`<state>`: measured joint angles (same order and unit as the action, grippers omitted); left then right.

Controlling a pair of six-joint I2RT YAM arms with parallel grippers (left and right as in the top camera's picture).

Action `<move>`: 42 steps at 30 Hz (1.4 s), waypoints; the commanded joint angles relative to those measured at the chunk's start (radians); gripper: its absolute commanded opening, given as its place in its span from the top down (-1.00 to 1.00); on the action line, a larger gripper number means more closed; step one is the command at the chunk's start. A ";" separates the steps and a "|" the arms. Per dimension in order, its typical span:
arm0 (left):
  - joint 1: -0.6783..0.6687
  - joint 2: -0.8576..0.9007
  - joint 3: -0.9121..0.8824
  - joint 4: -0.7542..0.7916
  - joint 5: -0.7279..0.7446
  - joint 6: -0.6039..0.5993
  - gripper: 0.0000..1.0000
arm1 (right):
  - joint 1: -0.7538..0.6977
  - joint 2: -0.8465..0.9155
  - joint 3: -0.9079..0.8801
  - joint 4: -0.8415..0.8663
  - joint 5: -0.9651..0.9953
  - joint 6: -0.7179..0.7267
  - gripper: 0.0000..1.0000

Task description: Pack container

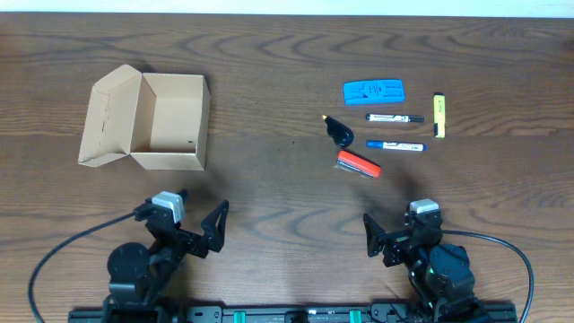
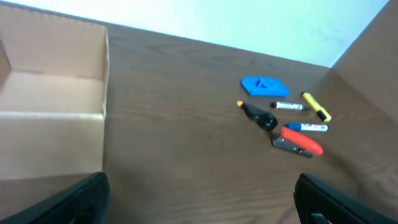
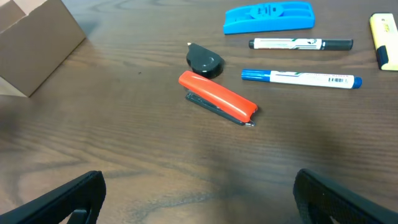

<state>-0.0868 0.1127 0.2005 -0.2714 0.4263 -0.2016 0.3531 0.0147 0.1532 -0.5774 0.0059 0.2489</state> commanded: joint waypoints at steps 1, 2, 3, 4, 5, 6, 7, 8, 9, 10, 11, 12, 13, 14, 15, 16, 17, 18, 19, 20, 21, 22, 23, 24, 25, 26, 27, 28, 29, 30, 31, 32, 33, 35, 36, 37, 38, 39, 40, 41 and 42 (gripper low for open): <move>0.001 0.127 0.153 -0.006 -0.062 0.083 -0.91 | 0.008 -0.009 -0.003 0.002 0.013 0.005 -0.98; 0.002 0.186 0.200 -0.018 -0.074 0.105 -0.91 | 0.008 -0.009 -0.003 0.002 0.013 0.005 -0.98; 0.001 0.237 0.240 -0.031 -0.085 0.122 -0.91 | 0.008 -0.009 -0.003 0.002 0.013 0.005 -0.98; 0.001 0.292 0.283 -0.045 -0.097 0.135 -0.91 | 0.008 -0.009 -0.003 0.002 0.013 0.005 -0.99; 0.001 0.359 0.334 -0.062 -0.107 0.152 -0.91 | 0.008 -0.009 -0.003 0.002 0.013 0.005 -0.99; 0.001 0.418 0.380 -0.079 -0.120 0.158 -0.91 | 0.008 -0.009 -0.003 0.002 0.013 0.005 -0.99; 0.001 0.477 0.426 -0.095 -0.135 0.167 -0.91 | 0.008 -0.009 -0.003 0.002 0.013 0.005 -0.98; 0.001 0.537 0.473 -0.115 -0.151 0.180 -0.91 | 0.008 -0.009 -0.003 0.002 0.013 0.005 -0.98; 0.001 0.637 0.553 -0.152 -0.183 0.201 -0.91 | 0.008 -0.009 -0.003 0.002 0.013 0.005 -0.99; 0.001 0.697 0.603 -0.178 -0.206 0.215 -0.91 | 0.008 -0.009 -0.003 0.002 0.013 0.005 -0.98; 0.001 0.757 0.654 -0.205 -0.227 0.229 -0.91 | 0.008 -0.009 -0.003 0.002 0.013 0.005 -0.99; 0.001 0.829 0.712 -0.235 -0.253 0.243 -0.91 | 0.008 -0.009 -0.003 0.002 0.013 0.005 -0.98; 0.001 0.890 0.763 -0.260 -0.273 0.254 -0.91 | 0.008 -0.009 -0.003 0.002 0.013 0.005 -0.99; 0.001 0.951 0.813 -0.286 -0.291 0.261 -0.91 | 0.008 -0.009 -0.003 0.002 0.013 0.005 -0.99; 0.001 1.021 0.871 -0.313 -0.311 0.269 -0.91 | 0.008 -0.009 -0.003 0.002 0.013 0.005 -0.98; 0.001 1.078 0.919 -0.334 -0.323 0.277 -0.91 | 0.008 -0.009 -0.003 0.002 0.013 0.005 -0.99; 0.001 1.131 0.965 -0.349 -0.333 0.278 -0.91 | 0.008 -0.009 -0.003 0.002 0.013 0.005 -0.98; 0.001 1.189 1.011 -0.357 -0.332 0.277 -0.91 | 0.008 -0.009 -0.003 0.002 0.013 0.005 -0.98; 0.001 1.233 1.044 -0.358 -0.328 0.277 -0.90 | 0.008 -0.009 -0.003 0.002 0.013 0.005 -0.99; 0.001 1.270 1.068 -0.351 -0.329 0.277 -0.91 | 0.008 -0.009 -0.003 0.002 0.013 0.005 -0.99; 0.001 1.302 1.083 -0.334 -0.330 0.277 -0.90 | 0.008 -0.009 -0.003 0.002 0.013 0.005 -0.99; 0.001 1.332 1.089 -0.306 -0.328 0.277 -0.91 | 0.008 -0.009 -0.003 0.002 0.013 0.005 -0.99; 0.001 1.354 1.089 -0.282 -0.328 0.277 -0.90 | 0.008 -0.009 -0.003 0.002 0.013 0.005 -0.99; 0.001 1.374 1.089 -0.262 -0.328 0.277 -0.90 | 0.008 -0.009 -0.003 0.002 0.013 0.005 -0.98; 0.001 1.398 1.089 -0.245 -0.327 0.276 -0.90 | 0.008 -0.009 -0.003 0.002 0.013 0.005 -0.98; 0.001 1.418 1.089 -0.237 -0.321 0.277 -0.90 | 0.008 -0.009 -0.003 0.002 0.013 0.005 -0.99; 0.001 1.436 1.089 -0.229 -0.322 0.277 -0.90 | 0.008 -0.009 -0.003 0.002 0.013 0.005 -0.99; 0.001 1.457 1.089 -0.222 -0.323 0.277 -0.90 | 0.008 -0.009 -0.003 0.002 0.013 0.005 -0.98; 0.002 1.473 1.089 -0.221 -0.324 0.277 -0.91 | 0.008 -0.009 -0.003 0.002 0.013 0.005 -0.99; 0.002 1.489 1.089 -0.221 -0.324 0.277 -0.91 | 0.008 -0.009 -0.003 0.002 0.013 0.005 -0.99; 0.001 1.508 1.089 -0.222 -0.324 0.277 -0.91 | 0.008 -0.009 -0.003 0.002 0.013 0.005 -0.98; 0.001 1.524 1.089 -0.224 -0.324 0.277 -0.91 | 0.008 -0.009 -0.003 0.002 0.013 0.005 -0.98; 0.001 1.540 1.089 -0.226 -0.324 0.277 -0.91 | 0.008 -0.009 -0.003 0.002 0.013 0.005 -0.99; 0.001 1.577 1.089 -0.228 -0.326 0.277 -0.91 | 0.008 -0.009 -0.003 0.002 0.013 0.005 -0.99; 0.001 1.595 1.089 -0.230 -0.325 0.277 -0.91 | 0.008 -0.009 -0.003 0.002 0.013 0.005 -0.99; 0.001 1.615 1.089 -0.230 -0.325 0.277 -0.93 | 0.008 -0.009 -0.003 0.002 0.013 0.005 -0.98; 0.001 1.636 1.089 -0.233 -0.325 0.277 -0.97 | 0.008 -0.009 -0.003 0.002 0.013 0.005 -0.98; 0.000 1.654 1.089 -0.236 -0.325 0.277 -1.00 | 0.008 -0.009 -0.003 0.002 0.013 0.005 -0.99; 0.000 1.672 1.089 -0.240 -0.325 0.277 -0.89 | 0.008 -0.009 -0.003 0.002 0.013 0.005 -0.99; -0.001 1.688 1.089 -0.243 -0.325 0.277 -0.86 | 0.008 -0.009 -0.003 0.002 0.013 0.005 -0.98; -0.004 1.704 1.089 -0.248 -0.327 0.277 -0.83 | 0.008 -0.009 -0.003 0.002 0.013 0.005 -0.98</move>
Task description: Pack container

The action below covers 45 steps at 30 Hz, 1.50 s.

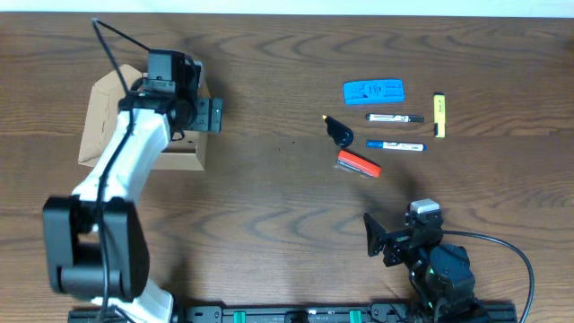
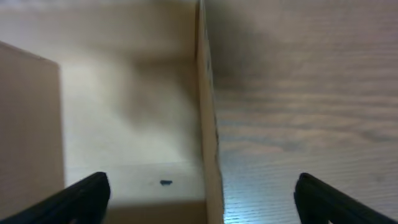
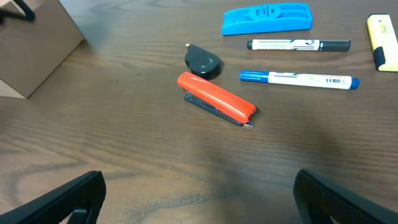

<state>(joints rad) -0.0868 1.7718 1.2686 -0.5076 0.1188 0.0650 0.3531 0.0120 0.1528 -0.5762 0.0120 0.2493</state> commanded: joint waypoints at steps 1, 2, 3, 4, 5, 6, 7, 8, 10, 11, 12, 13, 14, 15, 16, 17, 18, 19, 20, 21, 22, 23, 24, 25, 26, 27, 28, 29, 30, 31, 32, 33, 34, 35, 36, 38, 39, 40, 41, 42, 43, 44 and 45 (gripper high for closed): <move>-0.006 0.056 0.021 -0.013 -0.023 0.010 -0.79 | 0.008 -0.006 -0.003 0.001 0.006 0.005 -0.98; -0.011 0.068 0.021 -0.015 -0.027 0.011 -0.75 | 0.008 -0.006 -0.003 0.001 0.007 0.005 -0.98; -0.015 0.074 0.021 -0.015 -0.034 0.010 -0.67 | 0.008 -0.006 -0.003 0.001 0.006 0.005 -0.99; -0.021 0.080 0.021 -0.014 -0.049 0.011 -0.33 | 0.008 -0.006 -0.003 0.001 0.006 0.005 -0.99; -0.027 0.083 0.021 -0.013 -0.069 0.011 0.07 | 0.008 -0.006 -0.003 0.001 0.006 0.005 -0.98; -0.036 0.086 0.021 -0.012 -0.090 0.011 0.42 | 0.008 -0.006 -0.003 0.001 0.006 0.005 -0.98; -0.045 0.086 0.021 -0.012 -0.107 0.011 0.76 | 0.008 -0.006 -0.003 0.001 0.006 0.005 -0.99; -0.053 0.085 0.021 -0.011 -0.122 0.011 0.89 | 0.008 -0.006 -0.003 0.001 0.006 0.005 -0.98; -0.076 0.084 0.021 -0.011 -0.127 0.050 0.88 | 0.008 -0.006 -0.003 0.001 0.006 0.005 -0.98; -0.088 0.084 0.021 -0.012 -0.124 0.084 0.88 | 0.008 -0.006 -0.003 0.001 0.007 0.005 -0.99; -0.104 0.084 0.021 -0.016 -0.119 0.128 0.89 | 0.008 -0.006 -0.003 0.001 0.007 0.005 -0.99; -0.121 0.084 0.021 -0.021 -0.114 0.175 0.89 | 0.008 -0.006 -0.003 0.001 0.006 0.005 -0.98; -0.140 0.083 0.021 -0.029 -0.103 0.228 0.89 | 0.008 -0.006 -0.003 0.001 0.006 0.005 -0.98; -0.163 0.081 0.021 -0.040 -0.085 0.292 0.89 | 0.008 -0.006 -0.003 0.001 0.006 0.005 -0.98; -0.184 0.079 0.021 -0.049 -0.072 0.343 0.89 | 0.008 -0.006 -0.003 0.001 0.006 0.005 -0.99; -0.210 0.077 0.021 -0.058 -0.068 0.391 0.89 | 0.008 -0.006 -0.003 0.001 0.006 0.005 -0.99; -0.232 0.077 0.021 -0.064 -0.066 0.425 0.89 | 0.008 -0.006 -0.003 0.001 0.006 0.005 -0.98; -0.253 0.077 0.021 -0.068 -0.066 0.460 0.89 | 0.008 -0.006 -0.003 0.001 0.006 0.005 -0.99; -0.277 0.077 0.021 -0.077 -0.066 0.506 0.89 | 0.008 -0.006 -0.003 0.001 0.007 0.005 -0.99; -0.297 0.077 0.021 -0.088 -0.065 0.552 0.89 | 0.008 -0.006 -0.003 0.001 0.006 0.005 -0.99; -0.317 0.077 0.021 -0.105 -0.061 0.606 0.89 | 0.008 -0.006 -0.003 0.001 0.006 0.005 -0.98; -0.336 0.077 0.021 -0.124 -0.058 0.662 0.89 | 0.008 -0.006 -0.003 0.001 0.006 0.005 -0.98; -0.358 0.077 0.021 -0.145 -0.055 0.716 0.89 | 0.008 -0.006 -0.003 0.001 0.006 0.005 -0.99; -0.378 0.077 0.021 -0.164 -0.053 0.756 0.89 | 0.008 -0.006 -0.003 0.001 0.006 0.005 -0.99; -0.394 0.077 0.021 -0.177 -0.051 0.785 0.89 | 0.008 -0.006 -0.003 0.001 0.006 0.005 -0.99; -0.409 0.077 0.021 -0.188 -0.050 0.804 0.89 | 0.008 -0.006 -0.003 0.001 0.006 0.005 -0.99; -0.422 0.077 0.021 -0.198 -0.048 0.821 0.89 | 0.008 -0.006 -0.003 0.001 0.006 0.005 -0.98; -0.437 0.077 0.021 -0.204 -0.047 0.833 0.89 | 0.008 -0.006 -0.003 0.001 0.006 0.005 -0.99; -0.448 0.077 0.021 -0.206 -0.047 0.834 0.89 | 0.008 -0.006 -0.003 0.001 0.006 0.005 -0.99; -0.458 0.077 0.021 -0.206 -0.047 0.834 0.90 | 0.008 -0.006 -0.003 0.001 0.006 0.005 -0.98; -0.467 0.077 0.021 -0.206 -0.047 0.842 0.89 | 0.008 -0.006 -0.003 0.001 0.006 0.005 -0.99; -0.477 0.077 0.021 -0.206 -0.047 0.851 0.89 | 0.008 -0.006 -0.003 0.001 0.006 0.005 -0.98; -0.484 0.077 0.021 -0.206 -0.047 0.857 0.89 | 0.008 -0.006 -0.003 0.001 0.006 0.005 -0.99; -0.492 0.077 0.021 -0.205 -0.047 0.865 0.89 | 0.008 -0.006 -0.003 0.001 0.006 0.005 -0.99; -0.498 0.077 0.021 -0.206 -0.044 0.875 0.89 | 0.008 -0.006 -0.003 0.001 0.006 0.005 -0.98; -0.507 0.077 0.021 -0.206 -0.038 0.895 0.89 | 0.008 -0.006 -0.003 0.001 0.006 0.005 -0.99; -0.510 0.077 0.021 -0.206 -0.036 0.904 0.89 | 0.008 -0.006 -0.003 0.001 0.006 0.005 -0.99; -0.513 0.077 0.021 -0.207 -0.030 0.913 0.89 | 0.008 -0.006 -0.003 0.001 0.006 0.005 -0.99; -0.515 0.077 0.021 -0.210 -0.023 0.932 0.89 | 0.008 -0.006 -0.003 0.001 0.006 0.005 -0.99; -0.516 0.077 0.021 -0.209 -0.022 0.945 0.89 | 0.008 -0.006 -0.003 0.001 0.006 0.005 -0.99; -0.516 0.077 0.021 -0.209 -0.022 0.951 0.89 | 0.008 -0.006 -0.003 0.001 0.007 0.005 -0.98; -0.516 0.077 0.021 -0.209 -0.022 0.958 0.89 | 0.008 -0.006 -0.003 0.001 0.006 0.005 -0.99; -0.516 0.077 0.021 -0.208 -0.023 0.961 0.89 | 0.008 -0.006 -0.003 0.001 0.006 0.005 -0.98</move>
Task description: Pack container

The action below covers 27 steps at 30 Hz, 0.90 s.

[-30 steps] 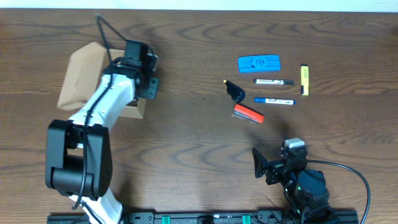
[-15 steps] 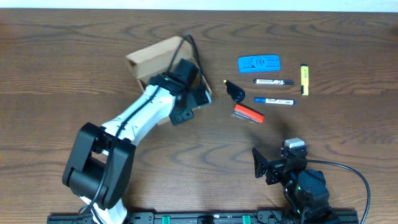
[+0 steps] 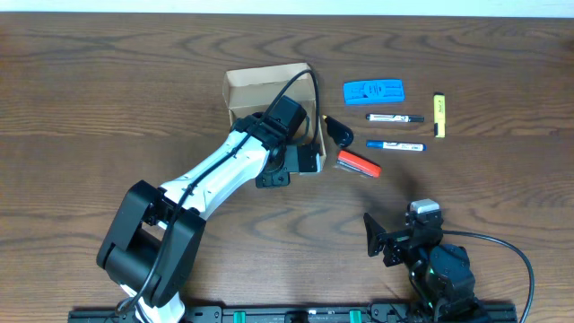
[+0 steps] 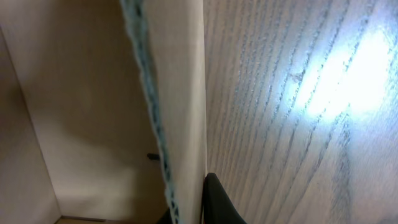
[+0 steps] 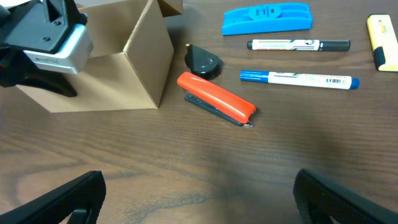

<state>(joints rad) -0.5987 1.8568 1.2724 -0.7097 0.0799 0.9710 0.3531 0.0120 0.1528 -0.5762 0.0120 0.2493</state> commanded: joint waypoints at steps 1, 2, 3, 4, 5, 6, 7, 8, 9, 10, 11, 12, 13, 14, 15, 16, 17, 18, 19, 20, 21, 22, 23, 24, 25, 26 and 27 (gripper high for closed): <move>-0.004 -0.008 0.017 -0.004 0.014 0.055 0.89 | 0.008 -0.006 -0.003 0.001 0.006 0.005 -0.98; -0.004 -0.008 0.017 -0.003 0.014 0.057 0.89 | 0.008 -0.006 -0.003 0.001 0.006 0.005 -0.98; -0.004 -0.008 0.017 0.000 0.014 0.062 0.88 | 0.008 -0.006 -0.003 0.001 0.006 0.005 -0.99; -0.004 -0.008 0.017 0.002 0.014 0.062 0.89 | 0.008 -0.006 -0.003 0.001 0.006 0.005 -0.99; -0.004 -0.008 0.017 0.005 0.013 0.062 0.89 | 0.008 -0.006 -0.003 0.001 0.006 0.005 -0.99; -0.004 -0.008 0.017 0.007 0.013 0.061 0.88 | 0.008 -0.006 -0.003 0.001 0.006 0.005 -0.98; -0.004 -0.008 0.017 0.011 0.012 0.061 0.85 | 0.008 -0.006 -0.003 0.001 0.007 0.005 -0.99; -0.004 -0.008 0.017 0.012 0.005 0.053 0.63 | 0.008 -0.006 -0.003 0.001 0.006 0.005 -0.99; -0.004 -0.008 0.017 0.015 -0.007 0.038 0.34 | 0.008 -0.006 -0.003 0.001 0.006 0.005 -0.99; -0.004 -0.008 0.018 0.016 -0.022 0.020 0.17 | 0.008 -0.006 -0.003 0.001 0.006 0.005 -0.99; -0.004 -0.008 0.021 0.014 -0.044 0.000 0.09 | 0.008 -0.006 -0.003 0.001 0.006 0.005 -0.99; -0.004 -0.010 0.025 0.014 -0.068 -0.025 0.07 | 0.008 -0.006 -0.003 0.001 0.007 0.005 -0.99; -0.005 -0.015 0.031 0.007 -0.089 -0.051 0.06 | 0.008 -0.006 -0.003 0.001 0.006 0.005 -0.98; -0.006 -0.024 0.040 -0.006 -0.106 -0.082 0.03 | 0.008 -0.006 -0.003 0.001 0.006 0.005 -0.99; -0.009 -0.038 0.053 -0.026 -0.114 -0.110 -0.17 | 0.008 -0.006 -0.003 0.001 0.007 0.005 -0.99; -0.010 -0.050 0.065 -0.044 -0.116 -0.132 -0.68 | 0.008 -0.006 -0.003 0.001 0.006 0.005 -0.99; -0.012 -0.070 0.084 -0.071 -0.115 -0.163 -0.91 | 0.008 -0.006 -0.003 0.001 0.006 0.005 -0.98; -0.014 -0.091 0.103 -0.093 -0.114 -0.196 -0.90 | 0.008 -0.006 -0.003 0.001 0.007 0.005 -0.98; -0.014 -0.114 0.124 -0.112 -0.114 -0.238 -0.90 | 0.008 -0.006 -0.003 0.001 0.006 0.005 -0.99; -0.014 -0.142 0.152 -0.136 -0.113 -0.298 -0.90 | 0.008 -0.006 -0.003 0.001 0.007 0.005 -0.99; -0.014 -0.172 0.180 -0.161 -0.112 -0.373 -0.90 | 0.008 -0.006 -0.003 0.001 0.006 0.005 -0.99; -0.014 -0.199 0.206 -0.191 -0.110 -0.443 -0.90 | 0.008 -0.006 -0.003 0.001 0.006 0.005 -0.99; -0.014 -0.225 0.231 -0.227 -0.104 -0.493 -0.90 | 0.008 -0.006 -0.003 0.001 0.007 0.005 -0.98; -0.014 -0.250 0.253 -0.268 -0.092 -0.523 -0.90 | 0.008 -0.006 -0.003 0.001 0.006 0.005 -0.98; -0.012 -0.279 0.277 -0.326 -0.068 -0.535 -0.90 | 0.008 -0.006 -0.003 0.001 0.006 0.005 -0.98; -0.009 -0.306 0.294 -0.383 -0.036 -0.534 -0.90 | 0.008 -0.006 -0.003 0.001 0.006 0.005 -0.98; -0.006 -0.330 0.304 -0.427 -0.009 -0.534 -0.90 | 0.008 -0.006 -0.003 0.001 0.006 0.005 -0.99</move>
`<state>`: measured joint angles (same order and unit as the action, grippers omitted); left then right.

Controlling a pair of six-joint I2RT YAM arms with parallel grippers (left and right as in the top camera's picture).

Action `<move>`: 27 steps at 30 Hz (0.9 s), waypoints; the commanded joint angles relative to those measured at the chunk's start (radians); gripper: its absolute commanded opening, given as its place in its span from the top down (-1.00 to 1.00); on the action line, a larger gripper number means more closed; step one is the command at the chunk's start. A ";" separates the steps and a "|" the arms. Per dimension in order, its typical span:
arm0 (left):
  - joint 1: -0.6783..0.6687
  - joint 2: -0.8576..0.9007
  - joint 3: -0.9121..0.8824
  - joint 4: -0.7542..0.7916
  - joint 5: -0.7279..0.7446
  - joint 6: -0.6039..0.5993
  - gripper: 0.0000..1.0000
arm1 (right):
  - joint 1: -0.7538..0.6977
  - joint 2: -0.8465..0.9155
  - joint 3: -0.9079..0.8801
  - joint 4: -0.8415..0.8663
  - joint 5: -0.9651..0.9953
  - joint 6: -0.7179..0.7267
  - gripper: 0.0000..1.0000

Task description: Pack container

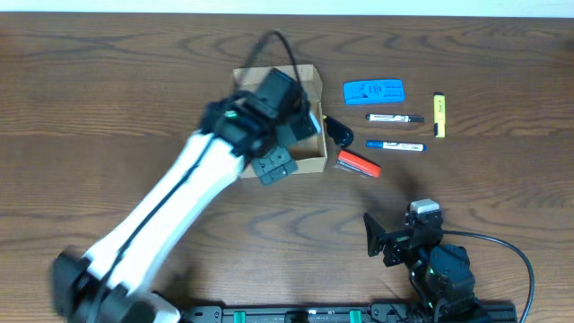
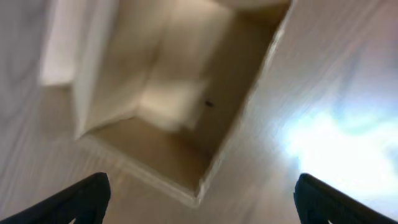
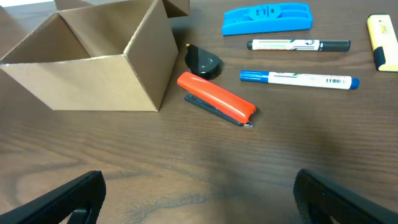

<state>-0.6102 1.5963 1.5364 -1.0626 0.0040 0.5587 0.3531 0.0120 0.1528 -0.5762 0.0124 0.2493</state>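
Observation:
The open cardboard box stands on the table just left of the stationery, and it is empty in the left wrist view. My left gripper hovers above it, open and holding nothing. To the right lie a red stapler, a black tape measure, a blue marker, a black marker, a blue eraser and a yellow highlighter. My right gripper rests open at the near edge, well short of the stapler.
The box has a flap standing at its far side. The black tape measure lies close against the box's right wall. Bare wooden table stretches to the left of the box.
My left gripper was shut on the box's right wall down at the table. Now it is open and raised above the box, which stays beside the stationery. The right arm has not moved.
Both grippers rested open at the near edge while the box stood at the far left. Then my left gripper was over the box's right wall there. Later the box stood mid-table beside the stationery, gripped by its wall. Now it is released.

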 commanded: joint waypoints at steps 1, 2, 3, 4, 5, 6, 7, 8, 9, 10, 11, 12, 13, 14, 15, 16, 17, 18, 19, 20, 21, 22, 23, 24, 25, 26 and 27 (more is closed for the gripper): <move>0.008 -0.093 0.043 -0.114 0.095 -0.123 -0.91 | 0.008 -0.006 -0.003 0.001 0.006 0.005 -0.98; 0.013 -0.116 0.043 -0.150 0.123 -0.132 -0.90 | 0.008 -0.006 -0.003 0.001 0.006 0.005 -0.98; 0.018 -0.140 0.043 -0.193 0.156 -0.142 -0.90 | 0.008 -0.006 -0.003 0.001 0.006 0.005 -0.98; 0.023 -0.159 0.043 -0.229 0.183 -0.145 -0.90 | 0.008 -0.006 -0.003 0.001 0.006 0.005 -0.99; 0.029 -0.181 0.043 -0.267 0.207 -0.145 -0.90 | 0.008 -0.006 -0.003 0.001 0.006 0.005 -0.99; 0.034 -0.199 0.043 -0.293 0.219 -0.145 -0.90 | 0.008 -0.006 -0.003 0.001 0.006 0.005 -0.99; 0.036 -0.219 0.043 -0.317 0.226 -0.145 -0.91 | 0.008 -0.006 -0.003 0.001 0.006 0.005 -0.98; 0.036 -0.238 0.043 -0.333 0.225 -0.153 -0.90 | 0.008 -0.006 -0.003 0.001 0.006 0.005 -0.98; 0.036 -0.262 0.043 -0.343 0.218 -0.169 -0.90 | 0.008 -0.006 -0.003 0.001 0.006 0.005 -0.99; 0.036 -0.282 0.043 -0.343 0.204 -0.189 -0.90 | 0.008 -0.006 -0.003 0.001 0.006 0.005 -0.98; 0.036 -0.303 0.043 -0.342 0.185 -0.214 -0.90 | 0.008 -0.006 -0.003 0.001 0.006 0.005 -0.98; 0.036 -0.324 0.043 -0.341 0.156 -0.240 -0.90 | 0.008 -0.006 -0.003 0.001 0.006 0.005 -0.99; 0.036 -0.349 0.043 -0.340 0.119 -0.270 -0.90 | 0.008 -0.006 -0.003 0.001 0.006 0.005 -0.99; 0.036 -0.369 0.043 -0.338 0.085 -0.296 -0.90 | 0.008 -0.006 -0.003 0.001 0.006 0.005 -0.98; 0.036 -0.387 0.043 -0.338 0.058 -0.319 -0.90 | 0.008 -0.006 -0.003 0.001 0.006 0.005 -0.98; 0.036 -0.404 0.043 -0.336 0.034 -0.341 -0.90 | 0.008 -0.006 -0.003 0.001 0.006 0.005 -0.98; 0.036 -0.420 0.043 -0.336 0.012 -0.361 -0.90 | 0.008 -0.006 -0.003 0.001 0.006 0.005 -0.99; 0.036 -0.432 0.043 -0.336 -0.001 -0.372 -0.90 | 0.008 -0.006 -0.003 0.001 0.006 0.005 -0.99; 0.038 -0.441 0.043 -0.336 -0.009 -0.380 -0.90 | 0.008 -0.006 -0.003 0.001 0.006 0.005 -0.99; 0.043 -0.447 0.043 -0.335 -0.012 -0.381 -0.90 | 0.008 -0.006 -0.003 0.001 0.006 0.005 -0.98; 0.054 -0.447 0.043 -0.332 -0.010 -0.388 -0.90 | 0.008 -0.006 -0.003 0.001 0.006 0.005 -0.98; 0.063 -0.447 0.043 -0.327 -0.004 -0.391 -0.90 | 0.008 -0.006 -0.003 0.001 0.006 0.005 -0.98; 0.073 -0.446 0.042 -0.323 -0.001 -0.392 -0.90 | 0.008 -0.006 -0.003 0.001 0.006 0.005 -0.99; 0.082 -0.443 0.041 -0.315 0.002 -0.391 -0.90 | 0.008 -0.006 -0.003 0.001 0.006 0.005 -0.99; 0.092 -0.440 0.040 -0.305 0.009 -0.391 -0.90 | 0.008 -0.006 -0.003 0.001 0.006 0.005 -0.98; 0.099 -0.438 0.037 -0.295 0.012 -0.392 -0.91 | 0.008 -0.006 -0.003 0.001 0.006 0.005 -0.98; 0.105 -0.436 0.036 -0.287 0.012 -0.393 -0.90 | 0.008 -0.006 -0.003 0.001 0.006 0.005 -0.98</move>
<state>-0.5243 1.1511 1.5787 -1.3621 0.0261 0.1928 0.3531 0.0120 0.1528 -0.5762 0.0120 0.2493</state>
